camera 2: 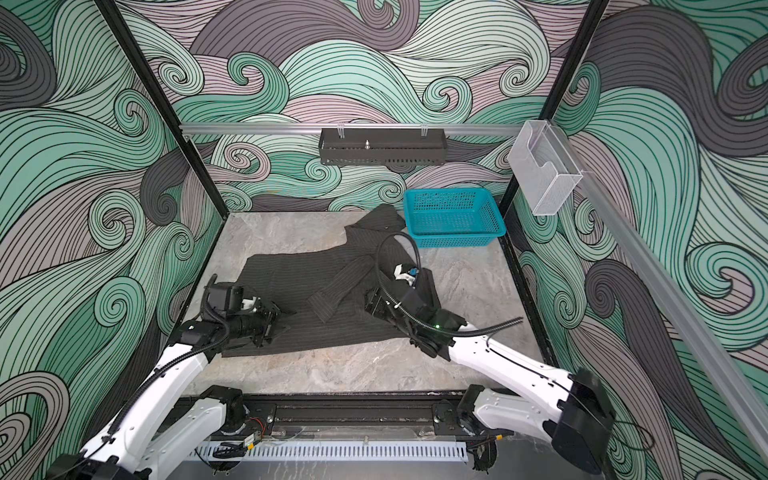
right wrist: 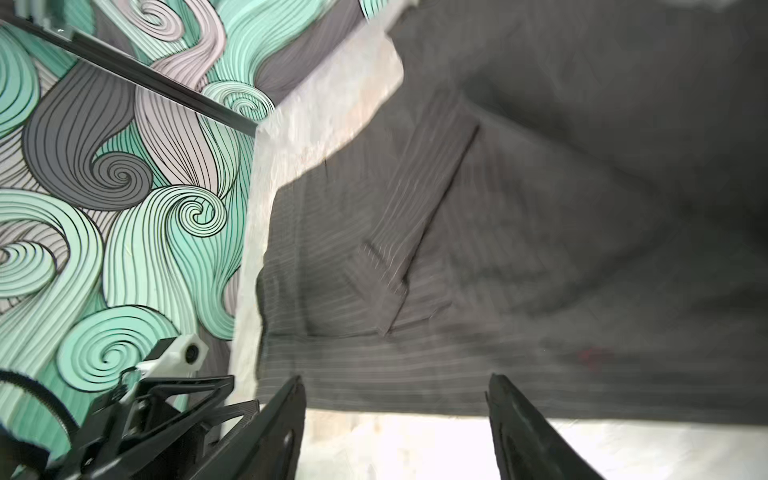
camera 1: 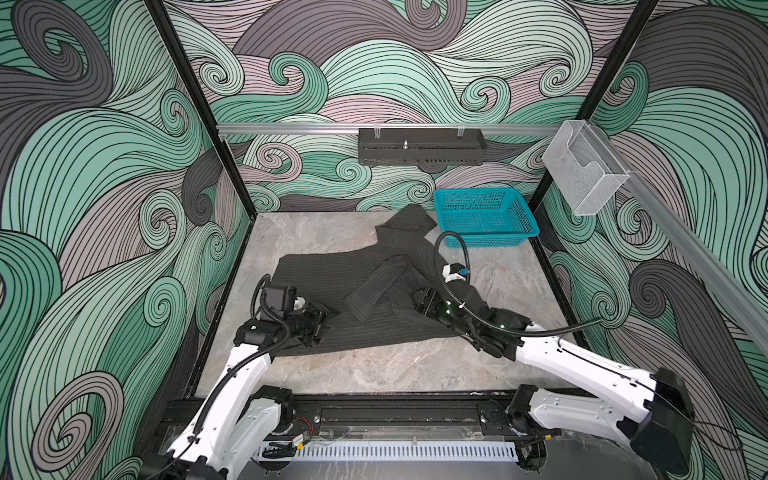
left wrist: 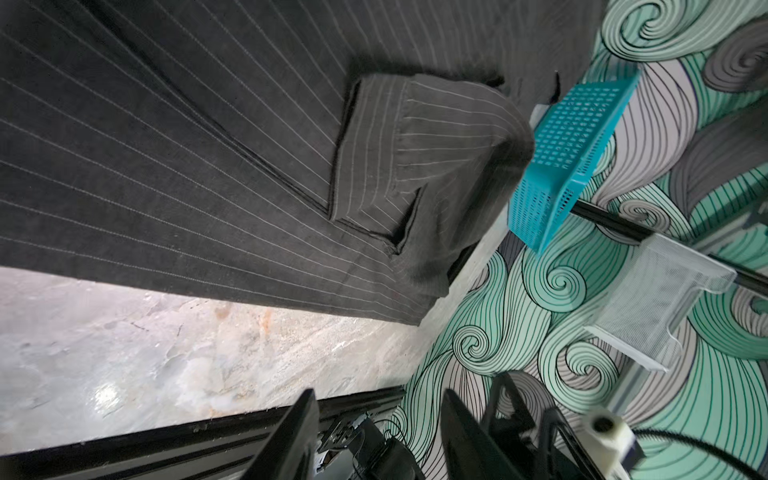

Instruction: Fold and stack the long sleeve shirts

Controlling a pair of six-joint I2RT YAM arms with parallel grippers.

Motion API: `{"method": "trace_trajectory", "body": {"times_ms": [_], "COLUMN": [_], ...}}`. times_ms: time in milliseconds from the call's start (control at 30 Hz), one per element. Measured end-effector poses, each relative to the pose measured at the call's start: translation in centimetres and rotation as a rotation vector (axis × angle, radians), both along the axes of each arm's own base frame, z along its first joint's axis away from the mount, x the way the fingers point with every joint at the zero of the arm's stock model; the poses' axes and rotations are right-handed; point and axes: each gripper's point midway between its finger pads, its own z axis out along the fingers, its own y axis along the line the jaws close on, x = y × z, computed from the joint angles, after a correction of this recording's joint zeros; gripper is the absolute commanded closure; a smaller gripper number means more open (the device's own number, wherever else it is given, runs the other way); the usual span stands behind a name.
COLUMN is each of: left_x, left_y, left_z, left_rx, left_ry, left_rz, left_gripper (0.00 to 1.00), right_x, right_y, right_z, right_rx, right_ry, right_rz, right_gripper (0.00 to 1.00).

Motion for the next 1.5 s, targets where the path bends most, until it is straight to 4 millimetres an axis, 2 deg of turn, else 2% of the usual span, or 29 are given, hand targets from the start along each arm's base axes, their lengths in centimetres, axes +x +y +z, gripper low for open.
{"method": "trace_trajectory", "body": {"times_ms": [100, 200, 267, 333, 467, 600, 733, 867, 1067, 1233, 1500], "left_x": [1.9, 4.5, 6.3, 7.3, 7.6, 7.9, 8.8, 9.3, 9.7, 10.7, 11.2], "left_y": [0.4, 0.5, 0.4, 0.2, 0.0, 0.2, 0.2, 0.0, -0.9, -1.7, -1.9], "left_z": [0.0, 0.6, 0.3, -0.7, -3.5, -5.0, -6.7, -8.6, -10.2, -10.3, -11.3], "left_rx": [0.042, 0.089, 0.126, 0.151, 0.192, 0.223, 0.253, 0.281, 0.309, 0.329, 0.355], "left_ry": [0.001, -0.023, -0.017, 0.005, 0.071, 0.094, 0.122, 0.154, 0.165, 0.139, 0.15], "left_rz": [0.044, 0.044, 0.019, -0.009, -0.048, -0.065, -0.094, -0.141, -0.223, -0.289, -0.354], "left_gripper": [0.5, 0.5, 0.5, 0.5, 0.5, 0.52, 0.52, 0.52, 0.54, 0.58, 0.77], "right_x": [1.6, 4.3, 6.3, 7.4, 8.3, 9.7, 12.6, 15.1, 16.7, 17.6, 17.4], "right_y": [-1.5, -1.5, -0.9, -0.5, 0.5, 1.3, 1.7, 1.4, 0.6, 0.3, -0.3], "right_z": [0.6, 0.1, -1.4, -3.2, -6.6, -7.9, -8.5, -10.0, -12.4, -13.7, -14.4], "right_rx": [-0.131, -0.287, -0.4, -0.493, -0.653, -0.73, -0.77, -0.792, -0.808, -0.795, -0.767], "right_ry": [-0.044, -0.022, -0.001, 0.02, 0.056, 0.049, 0.048, 0.08, 0.152, 0.193, 0.235], "right_rz": [0.041, 0.111, 0.186, 0.264, 0.45, 0.571, 0.628, 0.662, 0.698, 0.706, 0.716], "right_gripper": [0.32, 0.33, 0.34, 0.33, 0.33, 0.31, 0.29, 0.28, 0.28, 0.33, 0.46]}}
